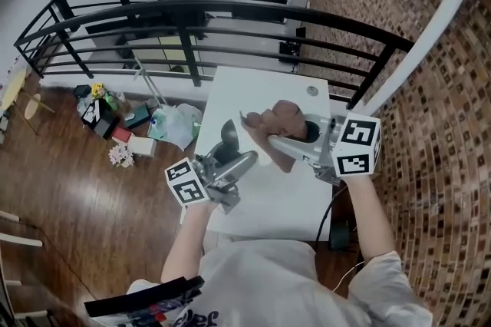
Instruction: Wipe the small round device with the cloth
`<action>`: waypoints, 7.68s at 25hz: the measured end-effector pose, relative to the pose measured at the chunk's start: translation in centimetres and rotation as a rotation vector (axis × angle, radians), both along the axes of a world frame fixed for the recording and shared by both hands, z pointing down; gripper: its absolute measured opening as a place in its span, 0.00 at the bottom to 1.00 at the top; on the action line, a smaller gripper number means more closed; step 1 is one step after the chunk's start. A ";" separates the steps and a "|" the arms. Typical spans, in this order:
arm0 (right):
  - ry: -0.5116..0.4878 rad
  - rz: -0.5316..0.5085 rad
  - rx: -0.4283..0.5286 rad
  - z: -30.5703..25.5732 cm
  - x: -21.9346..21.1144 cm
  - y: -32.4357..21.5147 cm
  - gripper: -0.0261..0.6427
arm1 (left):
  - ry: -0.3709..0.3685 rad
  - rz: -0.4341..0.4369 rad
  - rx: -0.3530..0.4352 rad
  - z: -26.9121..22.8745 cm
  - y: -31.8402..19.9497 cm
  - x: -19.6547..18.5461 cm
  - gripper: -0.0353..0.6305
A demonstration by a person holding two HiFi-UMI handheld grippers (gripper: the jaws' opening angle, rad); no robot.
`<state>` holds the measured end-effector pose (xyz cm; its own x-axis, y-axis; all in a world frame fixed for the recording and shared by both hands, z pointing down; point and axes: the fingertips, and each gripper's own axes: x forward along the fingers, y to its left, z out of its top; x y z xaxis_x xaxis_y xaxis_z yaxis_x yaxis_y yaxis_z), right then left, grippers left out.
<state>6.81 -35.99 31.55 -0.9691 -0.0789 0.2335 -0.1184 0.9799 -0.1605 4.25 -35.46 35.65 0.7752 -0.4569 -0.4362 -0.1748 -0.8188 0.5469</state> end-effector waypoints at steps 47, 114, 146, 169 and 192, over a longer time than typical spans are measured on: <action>-0.357 -0.028 -0.442 1.8 -1.9 -4.3 0.07 | 0.277 0.270 0.143 -4.2 2.3 -2.5 0.56; 0.276 0.175 0.317 -1.4 -3.5 -6.1 0.07 | -0.905 -0.092 -0.046 5.7 -3.3 -0.1 0.55; 0.573 -0.112 0.394 3.8 -5.9 0.7 0.07 | -0.832 -0.052 -0.036 5.5 -2.1 0.5 0.55; -0.578 0.454 -0.228 -0.8 -1.6 -5.8 0.07 | 0.298 -0.047 -0.138 -6.3 -4.1 -6.9 0.54; -0.565 0.318 0.093 -5.3 -6.8 1.2 0.07 | 0.597 0.028 -0.284 -7.3 -5.6 -9.1 0.54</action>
